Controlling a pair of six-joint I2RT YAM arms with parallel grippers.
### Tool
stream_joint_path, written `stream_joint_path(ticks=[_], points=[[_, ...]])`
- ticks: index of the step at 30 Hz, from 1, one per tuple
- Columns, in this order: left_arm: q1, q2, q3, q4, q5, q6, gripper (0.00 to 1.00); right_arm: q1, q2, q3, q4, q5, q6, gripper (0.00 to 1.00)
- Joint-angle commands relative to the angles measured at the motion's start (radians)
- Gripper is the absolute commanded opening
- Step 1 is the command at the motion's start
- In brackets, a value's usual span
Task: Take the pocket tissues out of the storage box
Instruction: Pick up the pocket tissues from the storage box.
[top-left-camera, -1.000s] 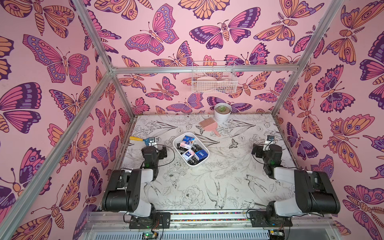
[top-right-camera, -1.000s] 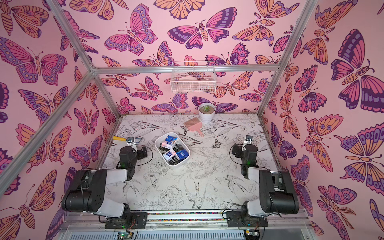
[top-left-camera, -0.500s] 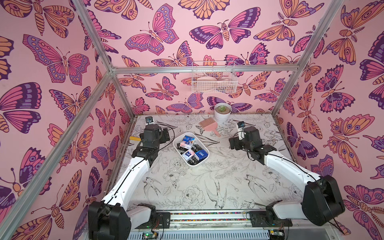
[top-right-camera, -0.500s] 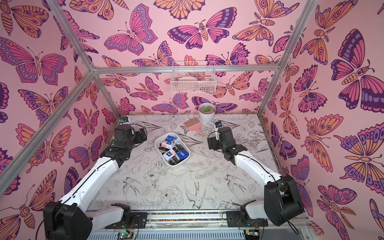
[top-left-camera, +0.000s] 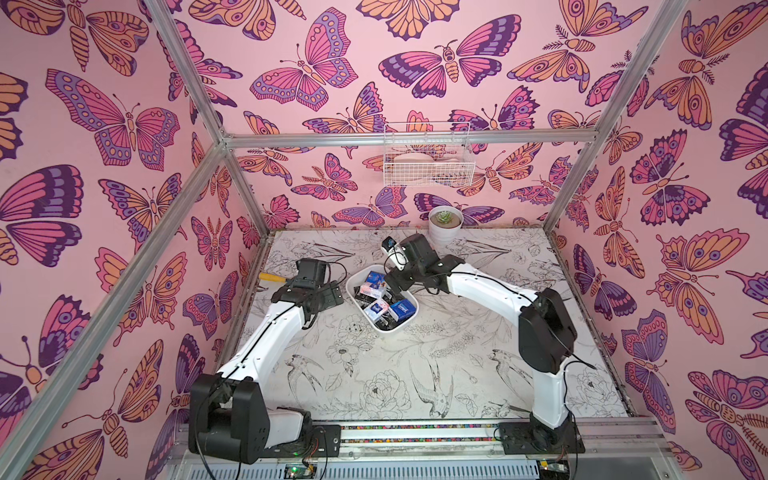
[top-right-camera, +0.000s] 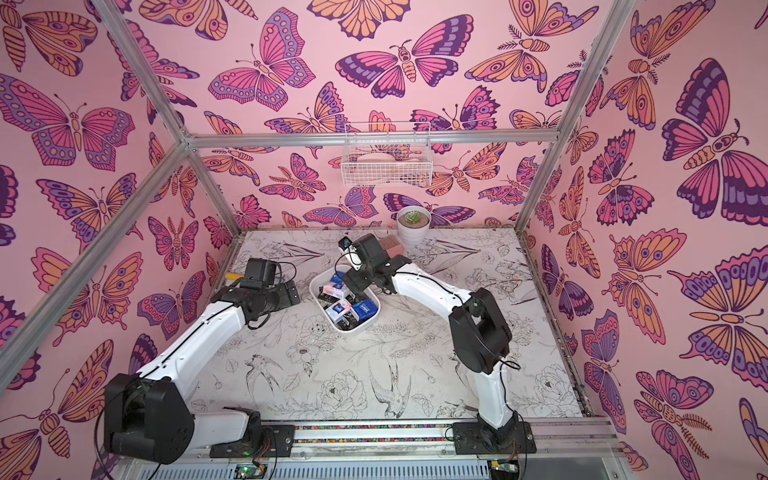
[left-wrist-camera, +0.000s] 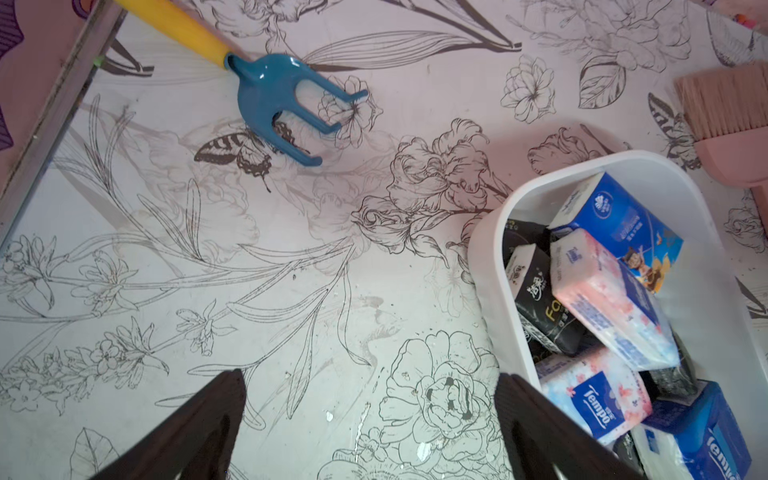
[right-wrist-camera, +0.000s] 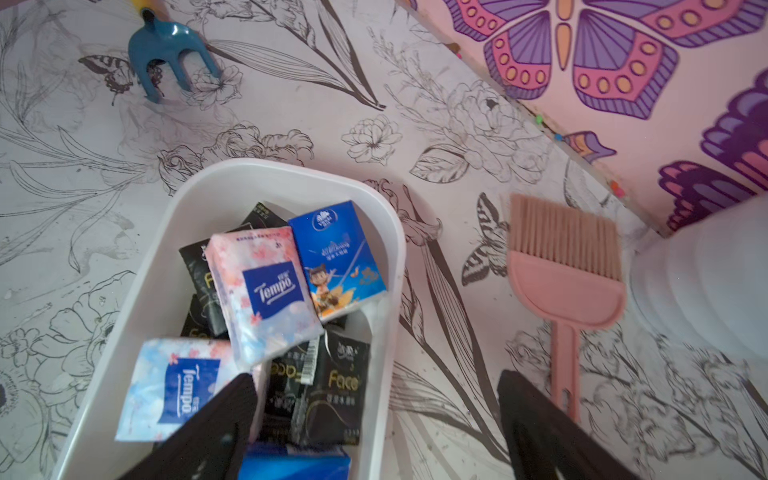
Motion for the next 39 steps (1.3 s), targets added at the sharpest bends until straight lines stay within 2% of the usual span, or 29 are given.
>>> stream_joint_path(ticks=[1, 8, 14, 32, 36, 39], points=[[0.011, 0.016, 0.039, -0.062, 0.014, -0.047, 1.0, 0.023, 0.077, 0.091, -0.077, 0.026, -0.084, 0.95], [0.054, 0.051, 0.048, -0.096, 0.046, -0.064, 1.0, 0.064, 0.198, 0.211, -0.1, 0.029, -0.12, 0.97], [0.09, 0.024, 0.038, -0.107, 0.059, -0.059, 1.0, 0.077, 0.269, 0.264, -0.112, 0.033, -0.115, 0.97], [0.101, 0.036, 0.054, -0.115, 0.111, -0.055, 1.0, 0.098, 0.352, 0.322, -0.168, 0.06, -0.14, 0.94], [0.101, 0.036, 0.063, -0.114, 0.121, -0.057, 1.0, 0.1, 0.349, 0.304, -0.157, 0.094, -0.128, 0.88], [0.101, 0.036, 0.066, -0.114, 0.125, -0.054, 1.0, 0.099, 0.341, 0.29, -0.152, 0.112, -0.12, 0.79]])
